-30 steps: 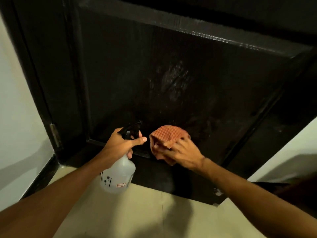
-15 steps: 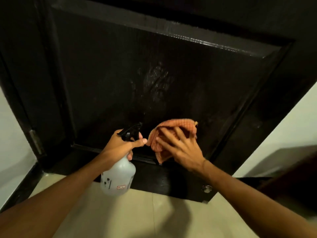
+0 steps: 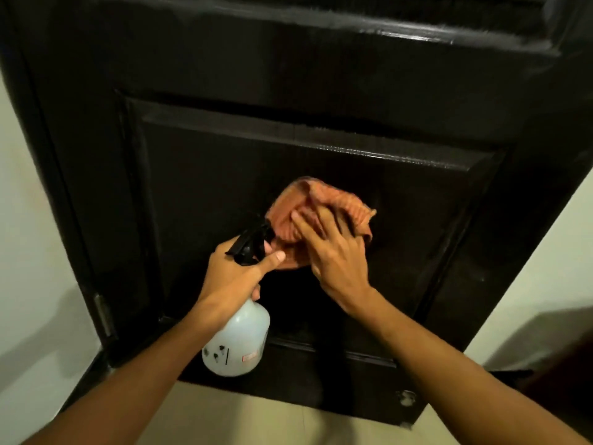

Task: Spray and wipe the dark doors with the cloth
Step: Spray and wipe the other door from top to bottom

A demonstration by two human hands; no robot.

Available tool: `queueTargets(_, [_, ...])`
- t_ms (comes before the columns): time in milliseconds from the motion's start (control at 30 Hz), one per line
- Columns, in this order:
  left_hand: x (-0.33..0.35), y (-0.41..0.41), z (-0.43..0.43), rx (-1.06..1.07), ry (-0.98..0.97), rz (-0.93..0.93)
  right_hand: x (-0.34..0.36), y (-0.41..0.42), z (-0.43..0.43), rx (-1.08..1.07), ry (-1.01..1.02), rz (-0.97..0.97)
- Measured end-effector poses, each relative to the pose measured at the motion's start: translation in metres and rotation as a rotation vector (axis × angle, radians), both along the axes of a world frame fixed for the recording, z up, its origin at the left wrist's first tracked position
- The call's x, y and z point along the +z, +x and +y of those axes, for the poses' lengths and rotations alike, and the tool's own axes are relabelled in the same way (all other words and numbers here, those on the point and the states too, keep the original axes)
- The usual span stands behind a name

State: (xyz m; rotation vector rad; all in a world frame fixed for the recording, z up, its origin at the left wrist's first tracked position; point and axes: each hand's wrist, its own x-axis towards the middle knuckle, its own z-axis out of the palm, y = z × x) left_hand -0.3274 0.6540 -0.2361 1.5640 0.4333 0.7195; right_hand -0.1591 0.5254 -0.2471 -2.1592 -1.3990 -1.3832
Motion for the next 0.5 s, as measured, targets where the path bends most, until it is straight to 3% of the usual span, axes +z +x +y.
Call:
queueTargets(67, [0.014,-0.008,0.003,0.031,0.032,-0.026,-0.013,-0.015,0.025,0.004,0.027,0.021])
queueTargets(167, [0.019,-0.020,0.007,0.089,0.038,-0.015,-0.079,-0.036,0.041,0.117,-0.363,-0.099])
queueTargets(233, [0.025,-0.024,0.007,0.082,0.018,0.012,-0.082,-0.031,0.036,0.129,-0.525,-0.145])
queueTargets(300, [0.032,-0.024,0.007,0.038,0.016,0.022,-0.037,-0.015,0.036,0.181,-0.393,-0.130])
queueTargets(367, [0.035,-0.022,0.008,0.017,0.015,0.021,0.021,-0.005,0.030,0.170,-0.067,-0.047])
queueTargets(433, [0.033,-0.023,0.010,0.004,0.018,0.025,0.062,-0.005,0.028,0.022,0.235,0.026])
queueTargets(500, [0.036,-0.024,0.012,0.005,0.014,0.010,0.064,-0.013,0.040,0.022,0.327,0.011])
